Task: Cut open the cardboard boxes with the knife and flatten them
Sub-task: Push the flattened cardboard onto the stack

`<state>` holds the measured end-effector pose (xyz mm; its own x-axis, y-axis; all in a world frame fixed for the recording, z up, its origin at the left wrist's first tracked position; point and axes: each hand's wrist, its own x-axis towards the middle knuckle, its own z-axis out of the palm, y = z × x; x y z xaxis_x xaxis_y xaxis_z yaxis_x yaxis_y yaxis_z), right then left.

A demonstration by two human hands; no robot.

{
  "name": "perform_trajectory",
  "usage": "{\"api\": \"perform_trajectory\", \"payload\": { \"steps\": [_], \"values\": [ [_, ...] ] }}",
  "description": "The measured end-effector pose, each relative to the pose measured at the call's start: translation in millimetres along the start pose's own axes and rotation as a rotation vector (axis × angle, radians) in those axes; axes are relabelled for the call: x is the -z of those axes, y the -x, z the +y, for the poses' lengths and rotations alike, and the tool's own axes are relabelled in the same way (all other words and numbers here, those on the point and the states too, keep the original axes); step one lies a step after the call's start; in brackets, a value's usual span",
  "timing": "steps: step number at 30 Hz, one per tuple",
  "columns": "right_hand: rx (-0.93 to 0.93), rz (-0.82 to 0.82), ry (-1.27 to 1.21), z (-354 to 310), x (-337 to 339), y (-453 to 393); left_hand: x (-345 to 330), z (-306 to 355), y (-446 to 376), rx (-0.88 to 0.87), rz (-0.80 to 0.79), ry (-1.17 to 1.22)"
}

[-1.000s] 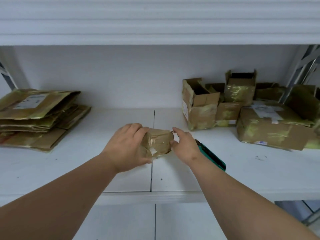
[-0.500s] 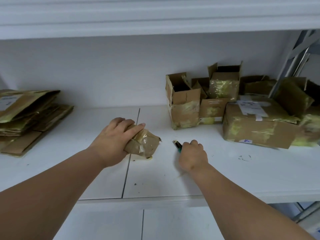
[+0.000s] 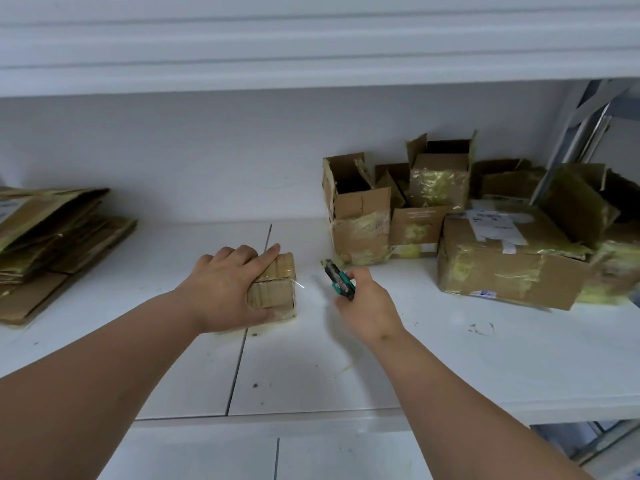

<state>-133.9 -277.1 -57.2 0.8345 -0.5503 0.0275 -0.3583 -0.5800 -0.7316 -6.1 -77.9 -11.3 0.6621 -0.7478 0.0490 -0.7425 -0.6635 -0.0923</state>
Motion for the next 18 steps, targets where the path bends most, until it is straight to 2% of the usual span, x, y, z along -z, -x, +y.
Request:
{"api": "perform_trajectory", "payload": {
  "steps": [4, 8, 18],
  "values": [
    [0.09, 0.016, -0.096, -10.3, -1.7, 7.6, 2.4, 0.8, 0.7, 0.022, 0.006, 0.087],
    [0.153, 0.045, -0.071, -13.5, -4.3, 12.5, 2.1, 4.9, 1.9, 0.006, 0.023, 0.136],
    [0.162, 0.057, 0.012, -19.5, -3.4, 10.4, 0.2, 3.8, -1.5, 0.005, 0.051, 0.167]
  ]
}}
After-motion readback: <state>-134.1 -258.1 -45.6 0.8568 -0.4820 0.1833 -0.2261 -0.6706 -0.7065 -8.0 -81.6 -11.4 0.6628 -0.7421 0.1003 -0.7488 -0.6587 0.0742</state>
